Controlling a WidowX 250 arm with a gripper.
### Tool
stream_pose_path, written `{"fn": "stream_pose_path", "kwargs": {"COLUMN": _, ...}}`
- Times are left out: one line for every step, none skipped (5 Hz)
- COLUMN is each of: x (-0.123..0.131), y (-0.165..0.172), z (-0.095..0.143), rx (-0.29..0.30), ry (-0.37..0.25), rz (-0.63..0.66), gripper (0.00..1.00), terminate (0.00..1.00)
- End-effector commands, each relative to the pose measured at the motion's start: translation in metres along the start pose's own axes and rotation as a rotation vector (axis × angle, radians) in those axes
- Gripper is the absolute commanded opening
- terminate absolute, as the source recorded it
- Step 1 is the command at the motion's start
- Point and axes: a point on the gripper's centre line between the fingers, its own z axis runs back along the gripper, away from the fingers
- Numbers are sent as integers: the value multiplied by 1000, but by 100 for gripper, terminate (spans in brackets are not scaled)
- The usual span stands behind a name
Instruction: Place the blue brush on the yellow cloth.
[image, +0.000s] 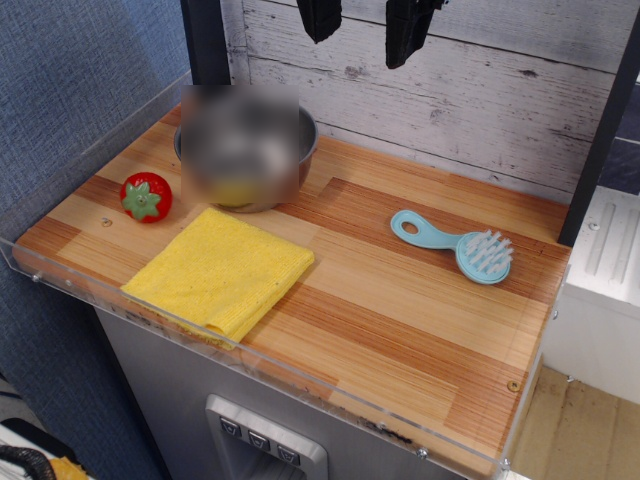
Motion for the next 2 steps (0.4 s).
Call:
{"fn": "stream_pose_path", "kwargs": {"x": 0, "y": 0, "z": 0, "rx": 0, "ry": 0, "rz": 0, "gripper": 100, "terminate": 0}}
{"fn": "stream_pose_path", "kwargs": {"x": 10, "y": -21, "z": -15, "rx": -14, "ry": 19, "rz": -36, "gripper": 100, "terminate": 0}}
